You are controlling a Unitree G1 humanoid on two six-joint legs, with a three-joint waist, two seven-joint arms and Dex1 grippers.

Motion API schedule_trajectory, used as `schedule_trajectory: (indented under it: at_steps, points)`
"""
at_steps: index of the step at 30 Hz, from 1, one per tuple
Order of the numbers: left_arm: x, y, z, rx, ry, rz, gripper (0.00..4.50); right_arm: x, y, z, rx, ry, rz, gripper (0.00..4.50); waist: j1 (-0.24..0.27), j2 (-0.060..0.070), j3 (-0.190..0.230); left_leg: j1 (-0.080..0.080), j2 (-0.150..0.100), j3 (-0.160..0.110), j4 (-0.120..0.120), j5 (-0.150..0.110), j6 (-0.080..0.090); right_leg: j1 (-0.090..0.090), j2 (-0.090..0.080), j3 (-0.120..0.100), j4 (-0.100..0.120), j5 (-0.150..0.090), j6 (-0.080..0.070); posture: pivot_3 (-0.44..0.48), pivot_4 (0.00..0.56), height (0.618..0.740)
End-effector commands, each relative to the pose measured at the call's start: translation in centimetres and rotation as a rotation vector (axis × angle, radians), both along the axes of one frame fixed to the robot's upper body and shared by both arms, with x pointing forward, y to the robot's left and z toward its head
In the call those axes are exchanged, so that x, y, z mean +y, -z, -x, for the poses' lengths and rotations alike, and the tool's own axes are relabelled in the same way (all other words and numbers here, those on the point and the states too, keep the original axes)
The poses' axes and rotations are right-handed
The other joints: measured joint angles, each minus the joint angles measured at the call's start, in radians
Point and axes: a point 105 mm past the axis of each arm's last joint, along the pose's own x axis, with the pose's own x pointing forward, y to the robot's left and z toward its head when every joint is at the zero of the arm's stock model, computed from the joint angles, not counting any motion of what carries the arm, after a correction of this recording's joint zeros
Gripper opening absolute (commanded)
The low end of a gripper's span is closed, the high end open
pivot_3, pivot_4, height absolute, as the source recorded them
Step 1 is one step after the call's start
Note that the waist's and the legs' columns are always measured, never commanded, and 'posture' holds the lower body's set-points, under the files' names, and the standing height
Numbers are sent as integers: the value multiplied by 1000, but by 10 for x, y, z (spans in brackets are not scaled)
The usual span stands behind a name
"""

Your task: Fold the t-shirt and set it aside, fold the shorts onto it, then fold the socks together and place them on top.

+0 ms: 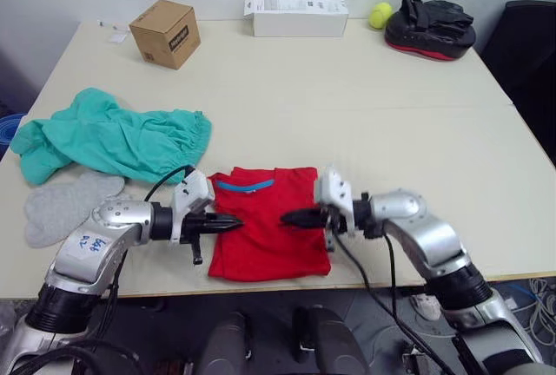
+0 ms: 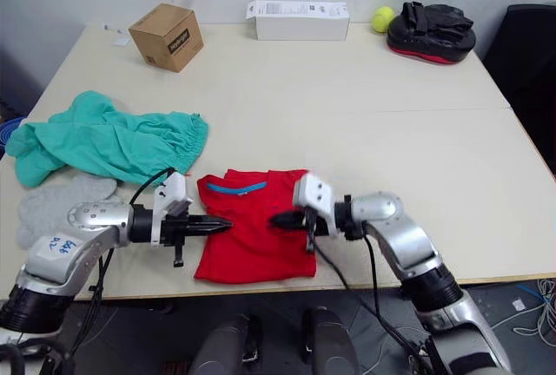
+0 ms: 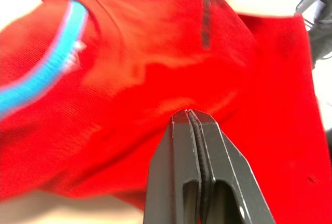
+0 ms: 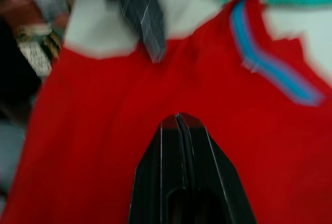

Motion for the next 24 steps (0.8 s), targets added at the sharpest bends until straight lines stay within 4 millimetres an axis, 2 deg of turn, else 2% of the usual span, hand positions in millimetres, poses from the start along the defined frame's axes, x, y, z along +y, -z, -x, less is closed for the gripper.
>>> schedule_trajectory:
  at_steps: [1, 4, 9, 14, 17, 19, 21, 24]
  points:
    - [2, -1, -12, 17, -26, 5, 24, -12, 21, -4, -94, 21, 147, 0, -1, 0, 0, 0, 0, 0, 0, 0, 0, 0, 0, 0, 0, 0, 0, 0, 150, 740]
    - [9, 0, -36, 13, -98, 0, 24, -15, 27, -7, -96, 53, 157, 0, 0, -1, 0, 1, 1, 0, 0, 1, -1, 0, 1, 0, 1, 0, 0, 0, 150, 740]
    - [19, -11, -95, -63, -242, 11, 24, -20, 31, -7, -115, 81, 157, 0, 2, -2, -1, 1, 0, 0, 2, 2, -2, 1, 1, -1, 2, 0, 0, 0, 150, 740]
    - [11, -12, -117, -106, -244, 13, 24, -18, 33, -2, -112, 82, 141, 0, 3, -3, -2, 1, 0, 0, 3, 2, -2, 1, 1, -1, 2, 0, 1, 0, 150, 740]
    - [4, -23, -117, -145, -199, 46, 24, -17, 22, -3, -119, 109, 82, 0, 1, -3, -2, 0, 0, 0, 3, 3, -5, 1, 1, -1, 2, 0, 1, 0, 150, 740]
    - [4, -37, -112, -168, -169, 84, 24, -17, 12, -5, -114, 135, 29, 0, 1, -4, -2, 0, 1, 0, 3, 4, -6, 0, 1, -2, 2, 0, 1, 0, 150, 740]
    - [5, -57, -99, -179, -126, 133, 24, -19, -5, -8, -95, 181, -55, 0, -1, -4, -1, 0, 1, 0, 3, 4, -7, 0, 1, -2, 2, 0, 1, 0, 150, 740]
    - [1, -87, -55, -182, 12, 190, 24, -29, -29, -4, 3, 219, -141, 0, -6, -4, -1, -2, 1, 0, 2, 4, -7, -1, 1, -1, 2, 0, 1, 0, 150, 740]
